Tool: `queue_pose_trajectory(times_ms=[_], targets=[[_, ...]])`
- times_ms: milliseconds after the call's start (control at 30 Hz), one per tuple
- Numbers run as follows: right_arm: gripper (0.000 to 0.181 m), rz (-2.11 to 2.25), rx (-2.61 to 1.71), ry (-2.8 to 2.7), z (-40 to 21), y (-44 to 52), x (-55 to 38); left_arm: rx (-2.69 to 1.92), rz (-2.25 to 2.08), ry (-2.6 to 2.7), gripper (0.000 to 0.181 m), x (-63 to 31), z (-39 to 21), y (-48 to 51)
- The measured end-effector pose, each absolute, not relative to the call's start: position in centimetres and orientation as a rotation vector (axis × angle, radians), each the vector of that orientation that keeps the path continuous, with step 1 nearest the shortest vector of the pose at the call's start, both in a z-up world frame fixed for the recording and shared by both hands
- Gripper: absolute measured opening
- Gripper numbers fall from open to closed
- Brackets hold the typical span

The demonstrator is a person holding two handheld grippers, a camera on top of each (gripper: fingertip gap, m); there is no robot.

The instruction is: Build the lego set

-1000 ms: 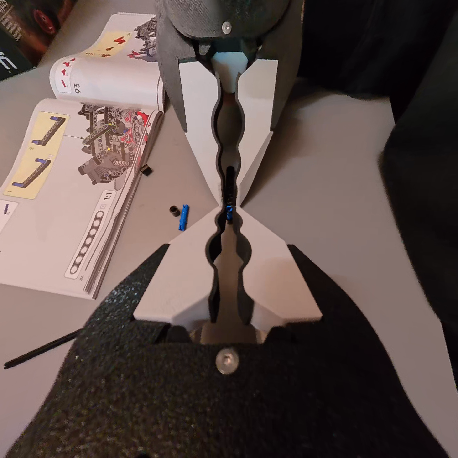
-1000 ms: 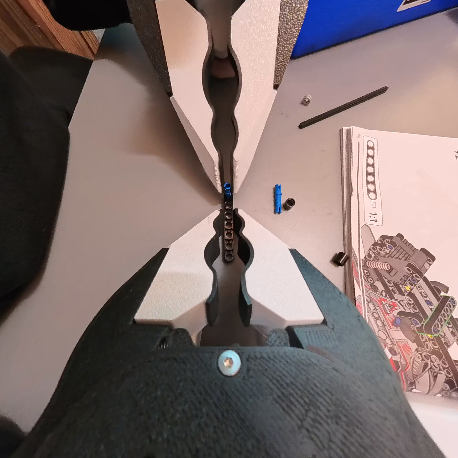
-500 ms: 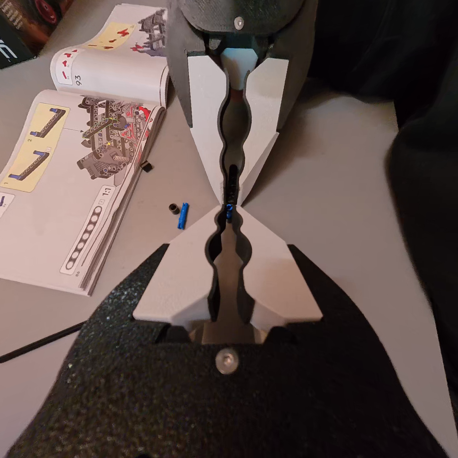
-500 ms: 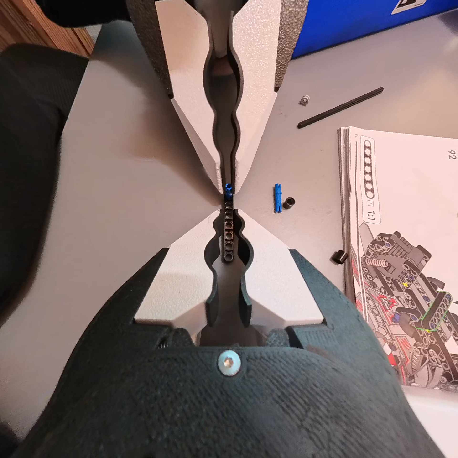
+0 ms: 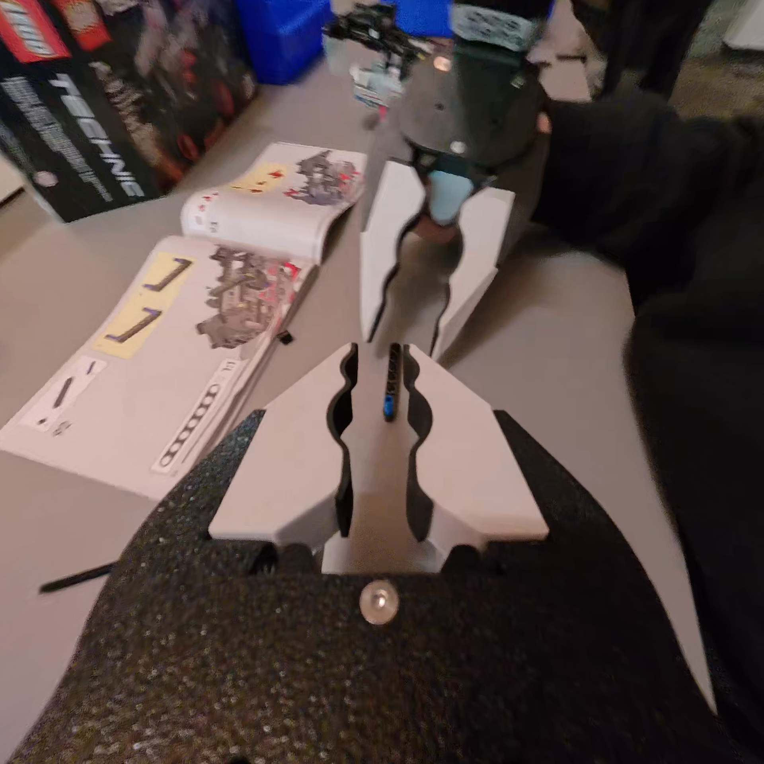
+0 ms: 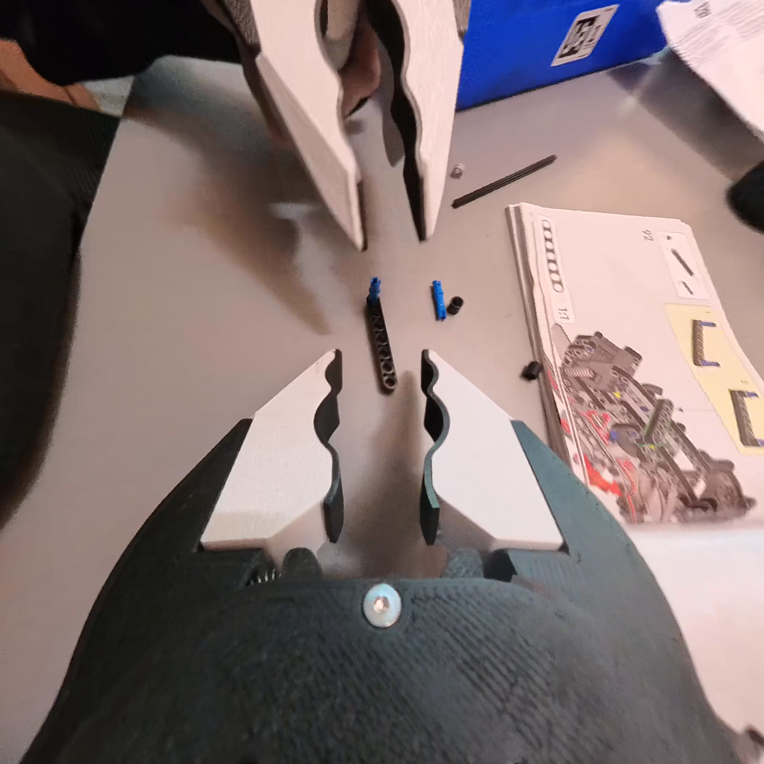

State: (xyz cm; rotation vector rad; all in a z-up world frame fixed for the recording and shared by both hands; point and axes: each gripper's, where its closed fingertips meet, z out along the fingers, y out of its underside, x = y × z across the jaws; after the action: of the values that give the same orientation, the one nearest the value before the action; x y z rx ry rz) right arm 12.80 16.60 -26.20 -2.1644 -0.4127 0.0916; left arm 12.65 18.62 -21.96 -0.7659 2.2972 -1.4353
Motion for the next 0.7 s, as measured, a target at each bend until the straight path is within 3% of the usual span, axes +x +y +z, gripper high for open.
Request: queue_pose_trajectory(times_ms=[133,300,500,533,700], targets=[[0.030,0.040,-2.117,-0.336,-24.4,15.2,13.8,-1.045,-1.193,2.348,0.016,14.8,-22.6,20.9],[0.026,-0.004,-2.165,-0.302,-24.9,14.6,14.6,-1.042,-0.871,2.546,0.013,15.1,-25.8,21.2],[0.020,-0.051,-2.179,-0.284,-25.1,14.1,15.2,-1.063,-0.798,2.630,0.010,14.6,-28.0,21.3],[0.020,-0.051,-2.174,-0.275,-25.1,14.1,15.3,-1.057,-0.818,2.608,0.002,14.8,-27.9,21.2],[0.016,-0.180,-2.102,-0.301,-23.3,15.1,15.6,-0.958,-0.820,2.588,0.002,14.3,-26.4,21.2]])
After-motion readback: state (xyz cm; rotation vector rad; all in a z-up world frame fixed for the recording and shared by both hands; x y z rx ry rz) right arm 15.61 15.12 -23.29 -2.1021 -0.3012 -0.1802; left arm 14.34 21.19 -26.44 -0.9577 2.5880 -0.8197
